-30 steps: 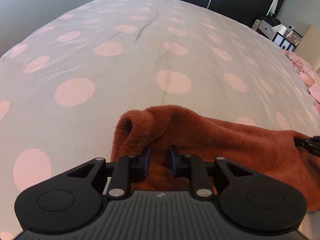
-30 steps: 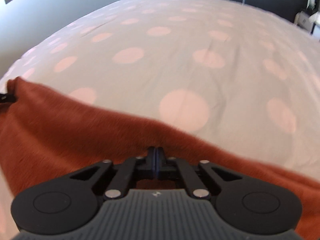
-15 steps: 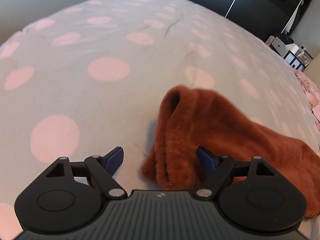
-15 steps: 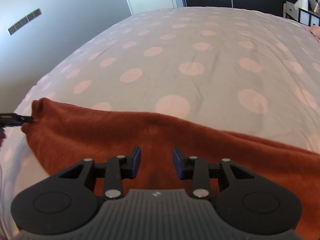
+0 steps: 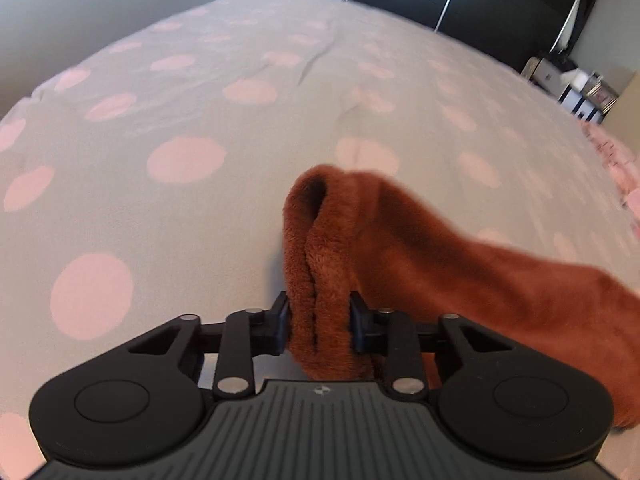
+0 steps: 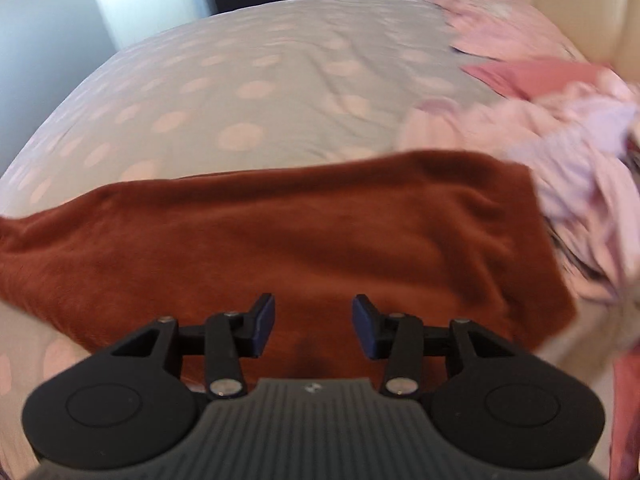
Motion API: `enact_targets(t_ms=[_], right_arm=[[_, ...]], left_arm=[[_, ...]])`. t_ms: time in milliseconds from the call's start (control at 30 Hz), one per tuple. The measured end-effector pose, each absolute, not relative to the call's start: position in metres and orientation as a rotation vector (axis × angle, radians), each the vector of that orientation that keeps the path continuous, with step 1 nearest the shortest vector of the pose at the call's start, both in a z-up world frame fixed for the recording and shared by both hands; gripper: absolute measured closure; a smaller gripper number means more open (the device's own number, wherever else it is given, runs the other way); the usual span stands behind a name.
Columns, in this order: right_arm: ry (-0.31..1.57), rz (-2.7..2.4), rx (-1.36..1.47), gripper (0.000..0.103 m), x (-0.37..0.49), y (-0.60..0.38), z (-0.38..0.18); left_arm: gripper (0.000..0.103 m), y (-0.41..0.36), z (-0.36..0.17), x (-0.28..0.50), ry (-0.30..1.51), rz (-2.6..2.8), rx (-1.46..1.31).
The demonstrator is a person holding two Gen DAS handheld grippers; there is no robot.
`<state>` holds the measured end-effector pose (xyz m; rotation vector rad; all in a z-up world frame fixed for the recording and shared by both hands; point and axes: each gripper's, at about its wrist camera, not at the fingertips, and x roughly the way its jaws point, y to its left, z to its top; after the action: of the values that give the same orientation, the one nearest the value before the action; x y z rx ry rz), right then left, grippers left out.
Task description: Fold clothes
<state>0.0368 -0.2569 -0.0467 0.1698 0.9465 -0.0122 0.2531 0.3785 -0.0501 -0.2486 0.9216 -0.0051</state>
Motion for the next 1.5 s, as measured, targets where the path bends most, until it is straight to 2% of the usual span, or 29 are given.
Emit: enact_targets(t_ms=[133,267,500,700,933,1100,1200,1367,1500], right_arm=[[0.937,-0.04,0.206,0.053,0.021,-0.289,-0.034],[0.908,-0.048,0.232,0.05,0.009,-0.311,-0.021],[0.883,-0.019,0.301,0.05,-0.012,-0.334,-0.014],[0.862,0.004,0.316,0.045,-0.028,-0.343,-0.008],[0.9,0.014,0.316,0.043,-0.03,-0.342,-0.021],[0.948,0.043,0.295,0.043,-0.025,-0.325,-0.033],[0.969,0.071,0.274,0.044,-0.018,-0.311,-0.037],[0.977,0.118,0.294,0.043,-0.004,-0.286,-0.038],[0.97,0.159,0.342,0.043,0.009,-0.266,-0.036]], left_arm=[[0.082,0.339,0.011,0.248,0.825,-0.085,-0.252],[0.083,0.261,0.065,0.241,0.766,-0.214,-0.215],[0.083,0.087,0.109,0.22,0.753,-0.46,-0.102],[0.083,-0.05,0.071,0.201,0.81,-0.641,-0.011],[0.083,-0.151,-0.018,0.161,0.919,-0.68,0.233],[0.081,-0.163,-0.045,0.148,0.958,-0.679,0.274],[0.076,-0.16,-0.047,0.15,0.992,-0.702,0.213],[0.057,-0.151,-0.039,0.149,1.009,-0.802,0.106],[0.053,-0.135,-0.022,0.136,0.96,-0.862,0.102]])
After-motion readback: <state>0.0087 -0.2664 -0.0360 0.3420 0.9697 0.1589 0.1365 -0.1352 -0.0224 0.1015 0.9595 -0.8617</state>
